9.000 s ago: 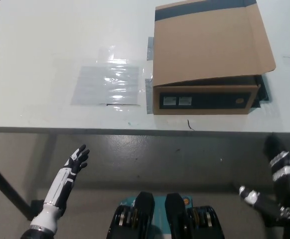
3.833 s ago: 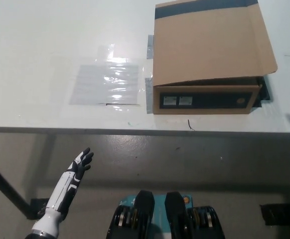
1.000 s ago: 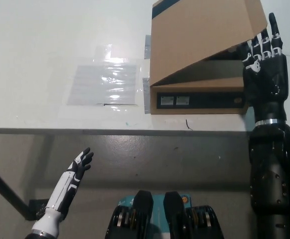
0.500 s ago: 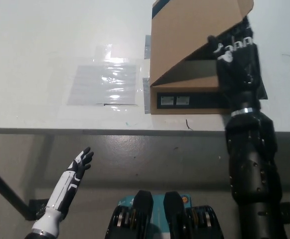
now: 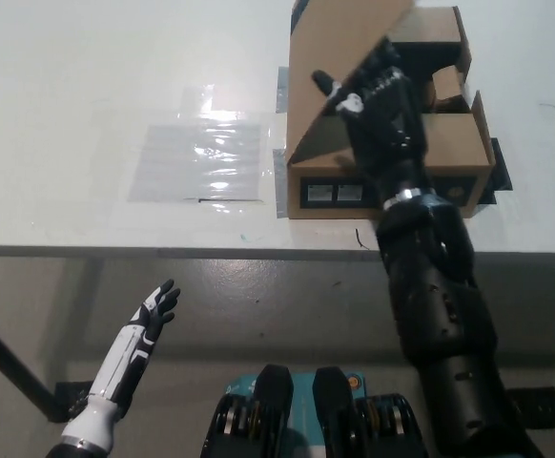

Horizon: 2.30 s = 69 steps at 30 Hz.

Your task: A small storage box is placed at the center of the table and the robot uses its right hand to slide under its lid and push it upwards to open it

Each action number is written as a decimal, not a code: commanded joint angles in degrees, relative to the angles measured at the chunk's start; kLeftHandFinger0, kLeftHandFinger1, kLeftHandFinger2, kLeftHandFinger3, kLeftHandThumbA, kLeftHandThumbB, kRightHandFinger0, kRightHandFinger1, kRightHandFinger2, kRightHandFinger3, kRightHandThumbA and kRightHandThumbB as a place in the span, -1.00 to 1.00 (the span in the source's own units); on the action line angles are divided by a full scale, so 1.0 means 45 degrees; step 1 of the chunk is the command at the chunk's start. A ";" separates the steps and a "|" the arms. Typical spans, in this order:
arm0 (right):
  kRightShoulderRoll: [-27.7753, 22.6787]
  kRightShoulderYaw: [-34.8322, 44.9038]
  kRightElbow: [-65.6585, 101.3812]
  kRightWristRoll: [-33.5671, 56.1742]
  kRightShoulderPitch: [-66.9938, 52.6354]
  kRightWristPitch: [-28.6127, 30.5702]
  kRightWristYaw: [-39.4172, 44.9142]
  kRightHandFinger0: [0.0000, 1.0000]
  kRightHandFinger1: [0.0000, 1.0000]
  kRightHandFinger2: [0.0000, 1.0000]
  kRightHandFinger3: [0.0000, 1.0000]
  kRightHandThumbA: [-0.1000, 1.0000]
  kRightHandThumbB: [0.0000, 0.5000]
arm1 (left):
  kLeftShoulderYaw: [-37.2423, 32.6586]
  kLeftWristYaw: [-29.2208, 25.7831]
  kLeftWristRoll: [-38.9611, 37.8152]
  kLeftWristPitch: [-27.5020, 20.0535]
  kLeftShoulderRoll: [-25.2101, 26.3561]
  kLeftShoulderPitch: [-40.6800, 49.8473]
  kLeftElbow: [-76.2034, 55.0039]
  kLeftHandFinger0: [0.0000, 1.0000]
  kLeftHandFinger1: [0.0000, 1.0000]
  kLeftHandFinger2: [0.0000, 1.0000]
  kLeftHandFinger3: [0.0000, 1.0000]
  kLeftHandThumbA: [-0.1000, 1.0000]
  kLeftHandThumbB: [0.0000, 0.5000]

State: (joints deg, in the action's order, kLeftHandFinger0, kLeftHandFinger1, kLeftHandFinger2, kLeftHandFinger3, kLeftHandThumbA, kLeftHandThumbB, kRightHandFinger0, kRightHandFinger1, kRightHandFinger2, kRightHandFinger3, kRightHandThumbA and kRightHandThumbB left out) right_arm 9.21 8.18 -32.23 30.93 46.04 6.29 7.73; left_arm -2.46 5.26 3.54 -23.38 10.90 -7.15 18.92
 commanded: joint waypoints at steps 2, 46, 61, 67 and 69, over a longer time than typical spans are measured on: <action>0.0448 -0.0920 -0.0403 -0.1339 0.1137 0.0588 0.0364 1.00 1.00 1.00 1.00 1.00 0.28 | -0.0008 0.0069 0.0127 -0.0106 0.0148 -0.0288 -0.0490 1.00 1.00 1.00 1.00 1.00 1.00; 0.1175 -0.3764 0.3226 -0.4492 0.1751 -0.0628 0.0679 1.00 1.00 1.00 1.00 1.00 0.48 | -0.0122 0.0350 -0.0211 -0.0045 0.0200 -0.0143 -0.0378 1.00 1.00 1.00 1.00 1.00 1.00; -0.1041 -0.2723 1.4319 -0.4291 0.1805 -0.3098 -0.0060 1.00 1.00 1.00 1.00 1.00 0.60 | -0.0093 0.0333 -0.0238 -0.0043 0.0190 -0.0349 -0.0275 1.00 1.00 1.00 1.00 1.00 1.00; -0.2654 -0.2483 1.7482 -0.4694 -0.1087 -0.2565 0.0401 1.00 1.00 1.00 1.00 1.00 0.50 | -0.0018 0.0230 -0.0174 -0.0154 0.0239 -0.0463 -0.0085 1.00 1.00 1.00 1.00 1.00 1.00; -0.2943 -0.2482 1.7867 -0.4845 -0.1787 -0.2098 0.0510 1.00 1.00 1.00 1.00 1.00 0.45 | -0.0001 0.0260 -0.0265 -0.0238 0.0232 -0.0484 -0.0010 1.00 1.00 1.00 1.00 1.00 1.00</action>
State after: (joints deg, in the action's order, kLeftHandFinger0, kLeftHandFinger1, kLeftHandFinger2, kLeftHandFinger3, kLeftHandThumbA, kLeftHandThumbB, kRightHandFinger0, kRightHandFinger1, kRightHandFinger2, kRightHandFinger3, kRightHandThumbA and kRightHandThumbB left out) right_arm 4.74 -7.10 9.29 7.75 44.41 0.09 8.52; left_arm -2.67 5.29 3.47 -21.51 11.17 -7.24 18.77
